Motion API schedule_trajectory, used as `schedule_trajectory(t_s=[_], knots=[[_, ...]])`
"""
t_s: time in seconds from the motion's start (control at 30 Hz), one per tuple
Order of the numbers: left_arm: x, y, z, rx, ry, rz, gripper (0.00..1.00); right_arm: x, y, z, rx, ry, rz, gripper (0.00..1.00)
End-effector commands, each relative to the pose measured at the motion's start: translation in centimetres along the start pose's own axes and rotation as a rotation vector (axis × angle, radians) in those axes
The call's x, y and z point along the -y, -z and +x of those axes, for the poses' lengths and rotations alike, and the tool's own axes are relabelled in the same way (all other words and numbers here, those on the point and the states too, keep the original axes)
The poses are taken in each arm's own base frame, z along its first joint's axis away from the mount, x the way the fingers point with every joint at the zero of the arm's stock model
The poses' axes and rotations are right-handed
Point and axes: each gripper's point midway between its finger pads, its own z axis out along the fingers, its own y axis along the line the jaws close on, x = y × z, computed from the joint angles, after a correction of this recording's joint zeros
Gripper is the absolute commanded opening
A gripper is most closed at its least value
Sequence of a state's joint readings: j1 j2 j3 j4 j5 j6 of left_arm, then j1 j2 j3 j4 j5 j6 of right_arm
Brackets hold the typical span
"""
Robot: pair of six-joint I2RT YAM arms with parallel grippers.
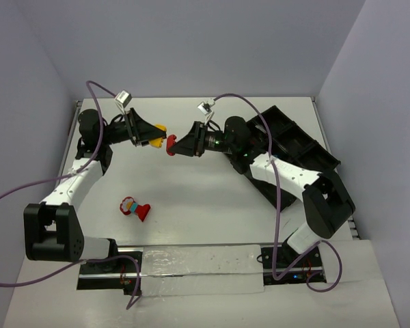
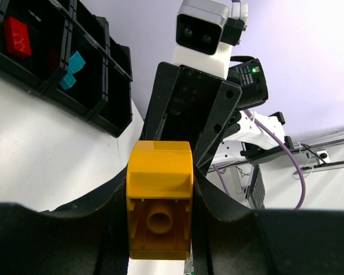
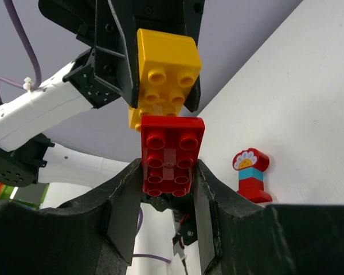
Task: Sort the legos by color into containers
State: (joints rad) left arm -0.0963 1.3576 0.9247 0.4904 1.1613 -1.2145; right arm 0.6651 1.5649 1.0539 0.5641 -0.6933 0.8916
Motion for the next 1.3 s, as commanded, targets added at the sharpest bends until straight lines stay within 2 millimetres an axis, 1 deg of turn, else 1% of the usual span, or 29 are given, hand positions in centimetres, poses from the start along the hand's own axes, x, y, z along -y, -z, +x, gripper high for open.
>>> schedule_trajectory(t_s=[0.0,0.03,0.1,0.13,0.17,0.2,0.23,0.3,0.37,0.4,0.47,0.5,0.57,0.63,0.67,0.73,0.77,0.83,0.93,1.0,1.17,1.2,1.27], knots=[[1.0,-0.1,-1.3,0.019,-0.053,0.018,0.02,-1.4,0.9,-0.5,0.019,0.070,-0.007,0.00],[0.8,-0.1,-1.2,0.019,-0.047,0.010,0.00,-1.2,1.3,-0.6,0.025,0.072,0.009,0.00],[0.2,-0.1,-1.1,0.018,-0.028,-0.010,0.00,-0.6,2.2,-1.0,0.043,0.090,0.048,0.00],[-0.1,-0.1,-1.2,0.023,-0.042,-0.020,0.00,0.2,2.7,-0.7,0.036,0.092,0.081,0.00],[-0.5,0.0,-1.2,0.021,-0.035,-0.036,0.00,0.6,3.6,-1.2,0.051,0.093,0.116,0.00],[-0.7,0.1,-1.4,0.028,-0.032,-0.047,0.00,1.3,4.3,-1.2,0.053,0.103,0.149,0.00],[-1.1,0.2,-1.4,0.031,-0.025,-0.059,0.00,1.7,5.4,-2.1,0.083,0.118,0.185,0.00],[-1.4,0.4,-1.6,0.039,-0.019,-0.076,0.00,3.6,7.7,-2.7,0.104,0.114,0.310,0.00],[-1.9,0.6,-1.8,0.049,-0.011,-0.093,0.00,4.8,9.8,-4.1,0.160,0.163,0.433,0.00],[-2.1,0.6,-1.7,0.047,-0.007,-0.104,0.00,6.5,11.6,-4.3,0.161,0.161,0.530,0.00],[-2.3,0.7,-1.7,0.051,-0.008,-0.113,0.00,8.3,13.9,-5.0,0.193,0.154,0.654,0.00],[-2.3,0.7,-1.7,0.056,-0.008,-0.119,0.00,9.6,15.5,-5.5,0.221,0.142,0.744,0.00],[-2.5,0.8,-1.8,0.063,-0.005,-0.126,0.00,12.0,18.5,-5.6,0.238,0.106,0.910,0.00],[-2.5,0.8,-1.7,0.066,-0.003,-0.127,0.00,13.8,20.7,-6.3,0.267,0.099,1.029,0.00],[-2.5,0.8,-1.7,0.067,-0.002,-0.128,0.00,14.6,21.5,-6.5,0.273,0.095,1.069,0.00],[-2.5,0.8,-1.6,0.068,0.000,-0.131,0.00,16.1,22.4,-6.5,0.257,0.077,1.127,0.00],[-2.5,0.9,-1.6,0.069,-0.003,-0.132,0.00,16.2,22.6,-6.4,0.249,0.075,1.135,0.00],[-2.3,0.9,-1.7,0.069,-0.005,-0.133,0.00,18.0,23.3,-6.7,0.246,0.068,1.204,0.00],[-2.2,0.9,-1.7,0.070,-0.008,-0.136,0.00,19.1,23.5,-7.3,0.242,0.067,1.236,0.00],[-2.2,0.9,-1.7,0.072,-0.008,-0.142,0.00,20.4,23.4,-7.4,0.225,0.060,1.262,0.00],[-2.3,1.0,-1.6,0.076,-0.009,-0.155,0.00,22.4,23.5,-8.2,0.212,0.062,1.303,0.00],[-2.4,1.0,-1.6,0.077,-0.006,-0.156,0.00,23.2,23.6,-8.1,0.202,0.054,1.317,0.00],[-2.4,1.0,-1.5,0.075,-0.003,-0.155,0.00,23.9,23.6,-8.6,0.201,0.055,1.321,0.03]])
